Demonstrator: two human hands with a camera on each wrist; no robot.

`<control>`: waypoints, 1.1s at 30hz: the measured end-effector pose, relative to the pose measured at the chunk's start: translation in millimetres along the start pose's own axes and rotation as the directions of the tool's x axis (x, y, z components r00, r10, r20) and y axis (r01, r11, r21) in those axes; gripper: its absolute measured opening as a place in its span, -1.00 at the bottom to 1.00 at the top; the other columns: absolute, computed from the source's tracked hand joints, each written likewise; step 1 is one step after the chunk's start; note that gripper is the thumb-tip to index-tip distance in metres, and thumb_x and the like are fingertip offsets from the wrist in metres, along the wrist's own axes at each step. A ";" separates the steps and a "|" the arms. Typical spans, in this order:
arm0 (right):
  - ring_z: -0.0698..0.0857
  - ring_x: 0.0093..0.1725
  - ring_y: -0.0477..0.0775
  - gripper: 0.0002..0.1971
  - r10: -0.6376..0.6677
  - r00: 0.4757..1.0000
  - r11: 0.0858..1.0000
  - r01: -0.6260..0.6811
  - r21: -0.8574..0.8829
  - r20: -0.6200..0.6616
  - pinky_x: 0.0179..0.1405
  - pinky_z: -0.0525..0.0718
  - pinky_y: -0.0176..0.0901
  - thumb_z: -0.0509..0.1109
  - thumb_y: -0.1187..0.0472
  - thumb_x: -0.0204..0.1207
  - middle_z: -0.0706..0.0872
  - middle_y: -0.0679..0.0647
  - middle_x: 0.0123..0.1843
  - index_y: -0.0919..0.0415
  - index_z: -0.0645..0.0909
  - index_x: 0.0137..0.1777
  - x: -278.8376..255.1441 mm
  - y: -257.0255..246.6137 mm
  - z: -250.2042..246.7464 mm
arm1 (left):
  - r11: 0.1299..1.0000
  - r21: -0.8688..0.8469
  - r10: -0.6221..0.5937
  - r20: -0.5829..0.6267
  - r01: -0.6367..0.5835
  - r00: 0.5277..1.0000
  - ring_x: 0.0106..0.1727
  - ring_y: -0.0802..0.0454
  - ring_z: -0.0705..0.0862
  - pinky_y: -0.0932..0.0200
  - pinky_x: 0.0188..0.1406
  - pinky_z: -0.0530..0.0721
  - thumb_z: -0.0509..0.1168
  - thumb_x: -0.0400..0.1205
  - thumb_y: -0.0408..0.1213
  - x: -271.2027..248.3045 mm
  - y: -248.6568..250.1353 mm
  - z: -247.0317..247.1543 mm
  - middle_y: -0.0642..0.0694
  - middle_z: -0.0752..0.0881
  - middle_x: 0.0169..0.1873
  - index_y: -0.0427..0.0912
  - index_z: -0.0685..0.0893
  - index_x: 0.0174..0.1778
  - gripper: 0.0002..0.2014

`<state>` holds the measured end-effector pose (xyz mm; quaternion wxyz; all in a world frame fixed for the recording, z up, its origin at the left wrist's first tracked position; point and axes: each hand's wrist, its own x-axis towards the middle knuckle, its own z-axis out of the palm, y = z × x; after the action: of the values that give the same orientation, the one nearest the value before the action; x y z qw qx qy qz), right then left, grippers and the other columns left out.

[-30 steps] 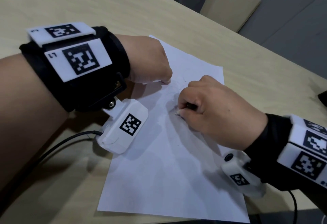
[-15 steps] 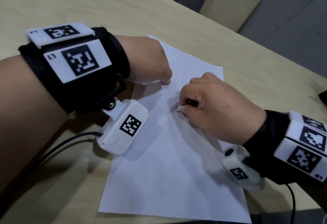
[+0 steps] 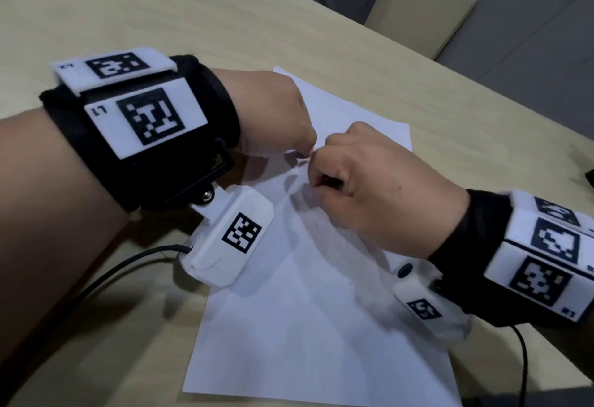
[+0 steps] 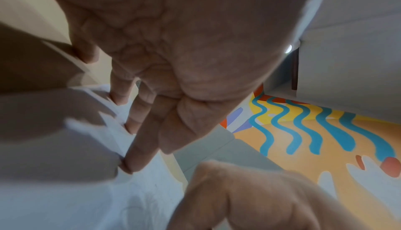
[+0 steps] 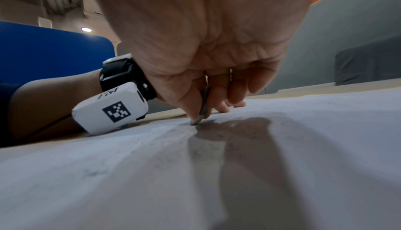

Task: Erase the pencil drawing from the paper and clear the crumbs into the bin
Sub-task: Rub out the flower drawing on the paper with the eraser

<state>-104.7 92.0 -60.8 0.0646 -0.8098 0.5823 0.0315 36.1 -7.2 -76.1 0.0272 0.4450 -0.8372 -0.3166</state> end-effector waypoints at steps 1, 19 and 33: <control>0.51 -0.05 0.18 -0.87 0.002 1.000 1.000 -0.002 0.011 0.027 -0.09 0.59 0.14 0.29 0.13 0.53 0.62 -0.07 -0.25 0.09 0.63 -0.19 -3.0 4.2 -0.4 | 1.000 -0.020 -0.014 -0.005 0.014 1.000 0.34 -0.06 0.65 -0.15 0.37 0.60 0.35 0.57 -0.06 -0.1 -1.1 -0.5 -0.02 0.71 0.31 -0.07 0.84 -0.09 -0.78; 0.48 -0.07 0.13 -0.94 0.005 1.000 1.000 -0.005 -0.008 0.010 -0.11 0.58 0.11 0.33 0.20 0.55 0.58 -0.10 -0.26 0.05 0.58 -0.15 -6.2 14.4 6.3 | 0.990 0.138 -0.048 0.025 0.044 0.999 0.29 -0.15 0.68 -0.23 0.34 0.64 0.24 0.20 0.11 -17.9 -9.1 -17.9 -0.06 0.72 0.22 -0.04 0.76 0.08 -0.43; 0.50 -0.08 0.12 -0.89 -0.013 0.997 1.000 0.014 -0.009 0.070 -0.12 0.58 0.08 0.32 0.18 0.55 0.61 -0.09 -0.29 0.04 0.55 -0.21 -0.4 9.4 -0.6 | 0.994 0.082 -0.071 0.074 0.065 0.995 0.18 0.19 0.60 0.03 0.39 0.57 0.45 0.36 0.16 -13.9 -13.8 -15.4 0.34 0.53 0.14 0.20 0.74 0.04 -0.65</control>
<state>-113.8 89.3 -60.8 0.0816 -0.8123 0.5741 0.0622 59.5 -9.9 -68.1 -0.0335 0.4618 -0.8339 -0.3005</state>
